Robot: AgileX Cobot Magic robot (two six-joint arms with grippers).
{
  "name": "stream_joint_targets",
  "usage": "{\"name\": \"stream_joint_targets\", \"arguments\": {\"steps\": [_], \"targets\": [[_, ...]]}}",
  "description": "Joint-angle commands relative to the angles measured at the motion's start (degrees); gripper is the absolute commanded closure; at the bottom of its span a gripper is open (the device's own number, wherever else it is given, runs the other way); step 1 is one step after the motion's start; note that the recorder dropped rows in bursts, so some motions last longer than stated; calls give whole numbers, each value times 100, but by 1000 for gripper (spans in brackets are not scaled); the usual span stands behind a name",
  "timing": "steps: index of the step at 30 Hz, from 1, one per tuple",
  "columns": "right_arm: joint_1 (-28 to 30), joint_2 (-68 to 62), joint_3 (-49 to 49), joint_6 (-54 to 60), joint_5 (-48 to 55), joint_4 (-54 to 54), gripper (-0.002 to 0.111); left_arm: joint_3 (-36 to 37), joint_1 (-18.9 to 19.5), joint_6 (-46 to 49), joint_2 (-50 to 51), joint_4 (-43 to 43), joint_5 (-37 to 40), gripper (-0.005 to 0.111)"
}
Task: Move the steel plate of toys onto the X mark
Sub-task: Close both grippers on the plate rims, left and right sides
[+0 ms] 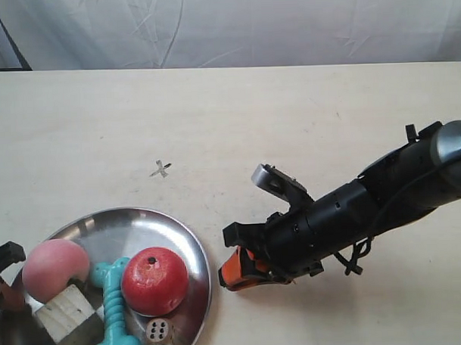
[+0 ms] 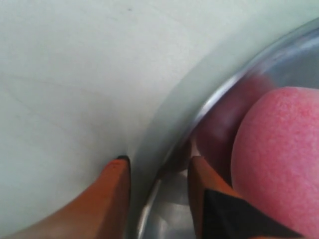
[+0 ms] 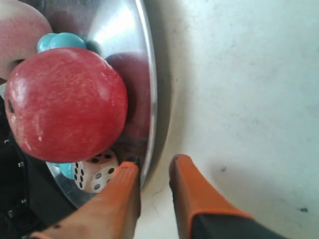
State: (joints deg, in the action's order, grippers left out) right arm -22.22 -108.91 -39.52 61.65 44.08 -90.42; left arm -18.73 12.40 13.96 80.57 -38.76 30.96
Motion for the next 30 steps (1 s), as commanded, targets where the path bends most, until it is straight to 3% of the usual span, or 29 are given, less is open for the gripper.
{"name": "stream_joint_targets", "arguments": {"steps": [1,20,30], "targets": [[-17,6,-26,67,35,-25,83,-24,4,64,23,-57,38,69],[-424,6,-26,168,-500,-392,83,-24,4,161,23,-158,63,69],[-525,-267,-26,171,-236,-623,83,-24,4,161,23,-168,61,69]]}}
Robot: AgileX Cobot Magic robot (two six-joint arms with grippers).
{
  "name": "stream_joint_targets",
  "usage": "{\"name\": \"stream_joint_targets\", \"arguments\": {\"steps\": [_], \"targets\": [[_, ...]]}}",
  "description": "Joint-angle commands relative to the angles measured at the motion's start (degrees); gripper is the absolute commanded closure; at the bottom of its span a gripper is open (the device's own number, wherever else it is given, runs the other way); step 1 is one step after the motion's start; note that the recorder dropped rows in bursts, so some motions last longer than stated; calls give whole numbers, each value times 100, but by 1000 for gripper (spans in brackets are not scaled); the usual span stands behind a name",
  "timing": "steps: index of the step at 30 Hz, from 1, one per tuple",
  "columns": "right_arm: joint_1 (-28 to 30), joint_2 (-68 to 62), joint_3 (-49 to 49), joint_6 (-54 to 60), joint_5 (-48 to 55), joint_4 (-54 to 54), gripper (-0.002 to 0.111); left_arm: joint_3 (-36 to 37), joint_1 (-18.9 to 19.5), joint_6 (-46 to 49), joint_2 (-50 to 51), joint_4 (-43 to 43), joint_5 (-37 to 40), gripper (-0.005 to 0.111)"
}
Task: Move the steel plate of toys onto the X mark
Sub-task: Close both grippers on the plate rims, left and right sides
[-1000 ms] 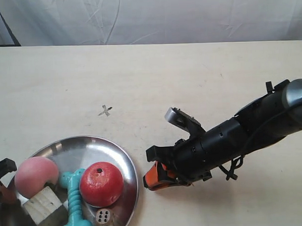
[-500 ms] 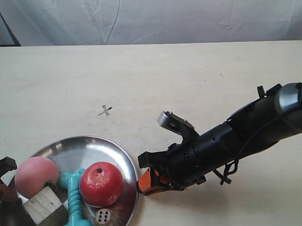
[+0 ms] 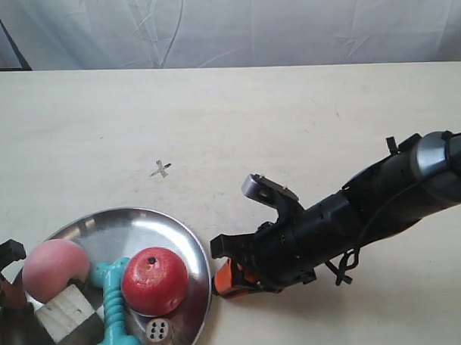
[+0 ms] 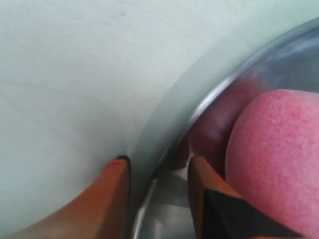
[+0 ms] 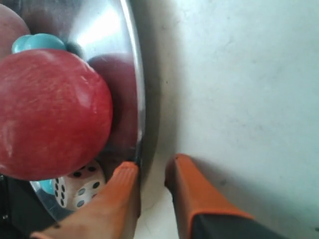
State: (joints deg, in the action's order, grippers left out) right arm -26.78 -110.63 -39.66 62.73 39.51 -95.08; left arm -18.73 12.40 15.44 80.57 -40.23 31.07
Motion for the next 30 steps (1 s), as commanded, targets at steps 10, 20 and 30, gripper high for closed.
{"name": "stream_joint_targets", "arguments": {"steps": [10,20,30], "targets": [[-68,-163,-12,84,254,-305,83,-24,4,14,23,-45,86,69],[-68,-163,-12,134,279,-454,83,2,4,14,26,-85,119,69],[-68,-163,-12,254,368,-487,83,32,4,499,26,-434,131,69]]}}
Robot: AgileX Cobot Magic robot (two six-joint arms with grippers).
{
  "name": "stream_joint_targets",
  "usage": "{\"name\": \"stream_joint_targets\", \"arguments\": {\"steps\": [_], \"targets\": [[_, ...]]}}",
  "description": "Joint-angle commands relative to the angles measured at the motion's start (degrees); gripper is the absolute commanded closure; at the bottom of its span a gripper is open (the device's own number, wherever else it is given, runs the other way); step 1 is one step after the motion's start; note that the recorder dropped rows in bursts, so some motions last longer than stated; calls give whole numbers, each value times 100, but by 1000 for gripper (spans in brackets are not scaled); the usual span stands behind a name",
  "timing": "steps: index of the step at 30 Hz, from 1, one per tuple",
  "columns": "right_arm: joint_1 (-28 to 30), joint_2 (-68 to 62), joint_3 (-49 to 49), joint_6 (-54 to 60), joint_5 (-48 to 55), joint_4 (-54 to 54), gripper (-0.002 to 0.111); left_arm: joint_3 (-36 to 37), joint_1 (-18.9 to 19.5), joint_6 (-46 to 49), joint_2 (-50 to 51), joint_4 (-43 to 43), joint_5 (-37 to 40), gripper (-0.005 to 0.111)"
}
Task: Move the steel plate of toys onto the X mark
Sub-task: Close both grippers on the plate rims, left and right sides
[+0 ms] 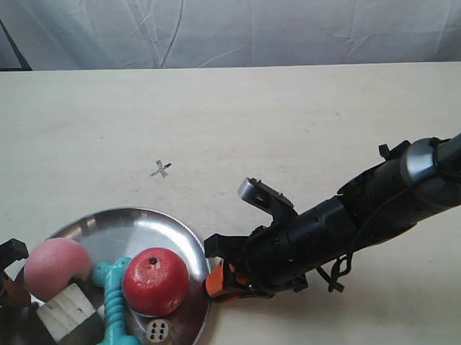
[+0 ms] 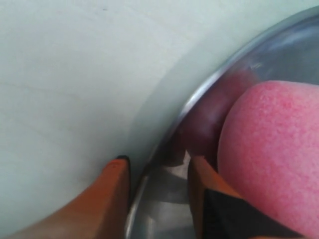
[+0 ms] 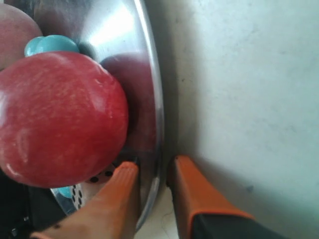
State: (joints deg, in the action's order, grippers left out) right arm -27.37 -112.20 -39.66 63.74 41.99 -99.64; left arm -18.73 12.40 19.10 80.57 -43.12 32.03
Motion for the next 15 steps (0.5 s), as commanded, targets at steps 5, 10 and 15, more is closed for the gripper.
{"name": "stream_joint_targets", "arguments": {"steps": [5,10,15], "targets": [[-10,-6,-12,220,119,-31,83,32,4,133,26,-144,34,69],[-10,-17,-12,220,119,-31,83,32,4,133,26,-144,34,69],[-10,-66,-12,220,159,-31,83,32,4,131,26,-170,61,69]]}}
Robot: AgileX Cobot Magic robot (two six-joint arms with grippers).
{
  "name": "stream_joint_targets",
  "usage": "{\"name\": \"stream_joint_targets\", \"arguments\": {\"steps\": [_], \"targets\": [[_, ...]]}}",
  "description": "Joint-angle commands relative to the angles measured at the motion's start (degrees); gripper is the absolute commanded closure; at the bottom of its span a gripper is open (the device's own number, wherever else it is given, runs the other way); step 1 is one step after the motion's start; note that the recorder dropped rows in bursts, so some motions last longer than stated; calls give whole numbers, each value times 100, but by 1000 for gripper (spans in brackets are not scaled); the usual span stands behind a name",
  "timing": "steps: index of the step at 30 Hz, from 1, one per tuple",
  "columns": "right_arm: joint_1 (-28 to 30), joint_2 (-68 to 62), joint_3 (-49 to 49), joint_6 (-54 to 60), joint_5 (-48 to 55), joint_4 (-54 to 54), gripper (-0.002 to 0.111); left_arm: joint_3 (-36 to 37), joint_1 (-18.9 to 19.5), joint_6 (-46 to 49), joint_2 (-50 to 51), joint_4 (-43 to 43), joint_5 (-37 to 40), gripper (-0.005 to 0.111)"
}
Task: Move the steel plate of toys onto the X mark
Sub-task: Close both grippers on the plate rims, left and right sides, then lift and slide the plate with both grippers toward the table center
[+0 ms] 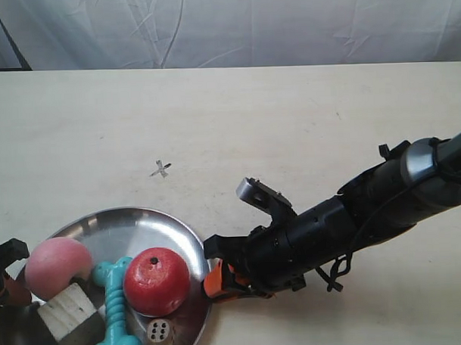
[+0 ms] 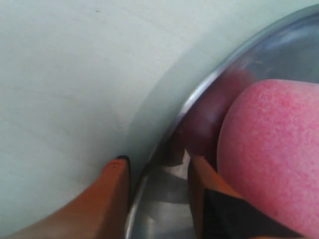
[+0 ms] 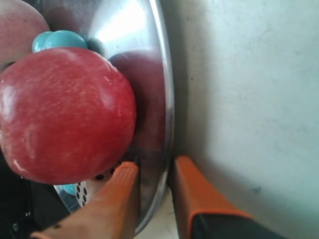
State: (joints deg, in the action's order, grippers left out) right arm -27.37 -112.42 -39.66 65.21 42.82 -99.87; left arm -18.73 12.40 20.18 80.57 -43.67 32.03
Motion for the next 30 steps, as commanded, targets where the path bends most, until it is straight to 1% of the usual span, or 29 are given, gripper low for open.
{"name": "stream_joint_targets", "arguments": {"steps": [1,24,27,30], "targets": [[-10,-44,-12,73,77,-8,83,32,4,22,26,-129,62,69],[-10,-44,-22,83,181,-8,83,32,4,26,26,-189,64,70],[-155,-44,-103,70,50,-8,83,32,4,26,26,-189,86,75],[-398,-44,-223,70,-133,-8,86,32,4,26,26,-189,98,87]]}}
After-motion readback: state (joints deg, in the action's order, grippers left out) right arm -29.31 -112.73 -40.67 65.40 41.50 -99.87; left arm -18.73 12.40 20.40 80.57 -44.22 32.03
